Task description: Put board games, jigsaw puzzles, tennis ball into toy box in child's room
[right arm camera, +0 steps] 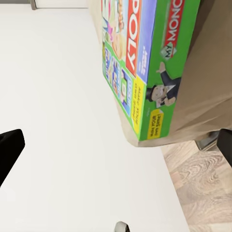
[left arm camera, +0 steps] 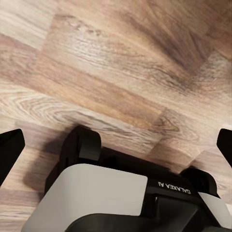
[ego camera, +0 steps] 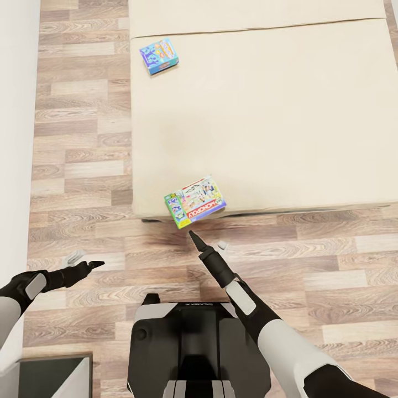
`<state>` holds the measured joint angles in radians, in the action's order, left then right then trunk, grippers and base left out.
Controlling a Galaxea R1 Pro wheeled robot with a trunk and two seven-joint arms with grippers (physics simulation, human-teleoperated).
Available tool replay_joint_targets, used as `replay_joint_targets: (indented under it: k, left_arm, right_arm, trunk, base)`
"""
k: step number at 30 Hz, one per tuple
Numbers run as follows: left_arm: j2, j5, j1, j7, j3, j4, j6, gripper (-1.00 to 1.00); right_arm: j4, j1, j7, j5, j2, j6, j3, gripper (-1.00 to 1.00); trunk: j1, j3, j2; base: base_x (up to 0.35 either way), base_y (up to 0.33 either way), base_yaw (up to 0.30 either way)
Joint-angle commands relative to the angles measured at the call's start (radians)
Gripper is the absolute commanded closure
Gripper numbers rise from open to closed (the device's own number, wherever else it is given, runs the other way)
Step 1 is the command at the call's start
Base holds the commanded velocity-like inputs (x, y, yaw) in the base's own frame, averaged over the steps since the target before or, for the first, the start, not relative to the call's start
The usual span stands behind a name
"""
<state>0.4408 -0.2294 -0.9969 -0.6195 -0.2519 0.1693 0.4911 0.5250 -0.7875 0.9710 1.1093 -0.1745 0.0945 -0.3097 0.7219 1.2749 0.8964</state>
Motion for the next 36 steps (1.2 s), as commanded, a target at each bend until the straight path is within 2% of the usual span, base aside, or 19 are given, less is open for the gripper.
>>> replay_joint_targets:
  k: [1, 4, 23, 36]
  left_arm:
    - [0.000, -0.008, 0.000, 0.000, 0.000, 0.000, 0.008, -1.00]
    - [-0.001, -0.009, 0.001, 0.000, 0.001, 0.000, 0.007, -1.00]
    - [-0.002, -0.010, 0.001, -0.002, 0.000, -0.001, 0.011, -1.00]
    - [-0.002, -0.010, 0.001, -0.007, 0.000, -0.001, 0.013, -1.00]
  right_arm:
    - [-0.002, -0.001, 0.002, 0.004, 0.000, 0.010, -0.005, -1.00]
    - [-0.002, -0.001, 0.002, 0.004, 0.000, 0.010, -0.005, -1.00]
    - [-0.002, -0.001, 0.013, 0.005, 0.000, 0.006, -0.004, -1.00]
    - [-0.002, -0.001, 0.030, 0.006, 0.000, 0.003, -0.005, -1.00]
  trunk:
    - [0.000, 0.000, 0.001]
    - [0.000, 0.000, 0.001]
    - [0.073, 0.060, 0.134]
    - [0.073, 0.060, 0.134]
  base:
    - [0.007, 0.014, 0.000]
    - [0.004, 0.008, 0.000]
    - [0.000, 0.001, 0.000]
    - [0.000, 0.000, 0.000]
